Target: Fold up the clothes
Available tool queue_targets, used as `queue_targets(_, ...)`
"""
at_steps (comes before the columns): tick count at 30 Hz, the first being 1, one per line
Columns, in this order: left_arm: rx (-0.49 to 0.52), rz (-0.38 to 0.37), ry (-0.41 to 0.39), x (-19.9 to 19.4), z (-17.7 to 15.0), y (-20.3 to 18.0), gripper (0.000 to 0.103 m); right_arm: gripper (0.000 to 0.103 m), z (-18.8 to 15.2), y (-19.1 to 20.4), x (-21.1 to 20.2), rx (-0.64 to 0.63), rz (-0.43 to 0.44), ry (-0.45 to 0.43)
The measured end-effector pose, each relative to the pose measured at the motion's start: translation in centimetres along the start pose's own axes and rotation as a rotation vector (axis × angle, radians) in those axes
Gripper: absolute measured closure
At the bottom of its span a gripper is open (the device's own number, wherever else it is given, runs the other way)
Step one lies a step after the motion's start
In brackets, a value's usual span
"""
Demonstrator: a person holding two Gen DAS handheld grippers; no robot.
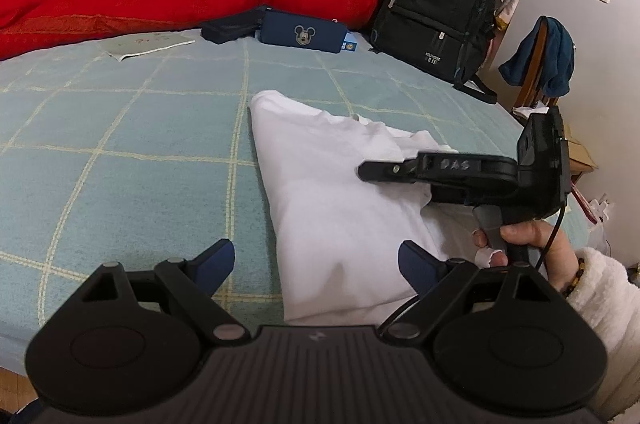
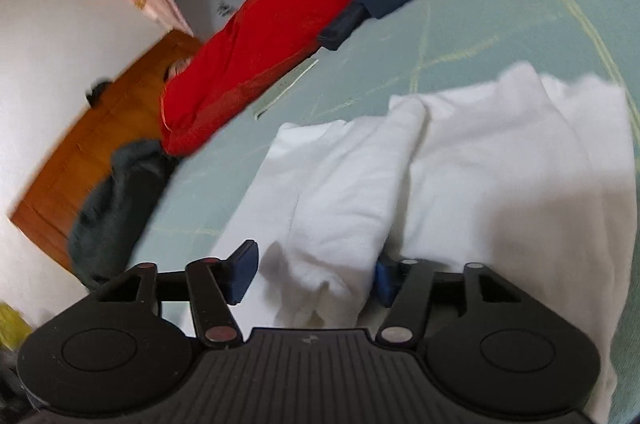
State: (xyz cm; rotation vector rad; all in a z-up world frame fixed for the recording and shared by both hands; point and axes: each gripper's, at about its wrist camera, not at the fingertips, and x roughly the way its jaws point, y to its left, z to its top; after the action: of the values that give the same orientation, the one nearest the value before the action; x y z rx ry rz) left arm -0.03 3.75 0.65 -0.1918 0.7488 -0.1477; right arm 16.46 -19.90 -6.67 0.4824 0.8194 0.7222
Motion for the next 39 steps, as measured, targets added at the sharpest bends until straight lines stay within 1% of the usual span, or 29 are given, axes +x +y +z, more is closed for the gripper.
queue_targets(1, 0.000, 0.003, 0.001, 0.0, -0.1, 0.0, 0.014, 0.070, 0.0, 0.3, -0.1, -0.021, -0.018, 0.007)
queue_targets(3, -0.002, 0.004, 0.001, 0.0, -0.1, 0.0, 0.014, 0.074, 0.3, 0.8, -0.4, -0.048, -0.029, 0.011)
queue_targets(9, -0.002, 0.001, 0.002, -0.2, -0.1, 0.1, 0.014, 0.075, 1.6, 2.8, -1.6, -0.149, -0.090, 0.037)
queue_targets(13, -0.001, -0.004, 0.000, -0.3, -0.1, 0.2, 0.014, 0.075, 2.3, 3.3, -3.1, -0.183, -0.135, 0.043)
queue_targets(22, 0.011, -0.010, 0.004, -0.3, -0.2, -0.2, 0.014, 0.075, 3.0, 1.4, -7.1, -0.135, -0.211, 0.028)
queue_targets(26, 0.019, -0.011, 0.009, -0.2, -0.2, -0.5, 0.014, 0.075, 2.6, -0.1, -7.6, -0.098, -0.240, 0.043)
queue_targets(30, 0.030, -0.011, 0.011, -0.2, -0.2, -0.8, 0.014, 0.075, 2.2, -1.0, -7.7, -0.079, -0.239, 0.054)
queue_targets(37, 0.037, -0.012, 0.017, 0.0, -0.2, -0.9, 0.014, 0.075, 2.8, -2.0, -8.2, -0.057, -0.234, 0.062)
queue_targets(39, 0.040, -0.013, 0.022, 0.2, -0.2, -0.9, 0.014, 0.075, 2.9, -2.5, -7.9, -0.040, -0.228, 0.076)
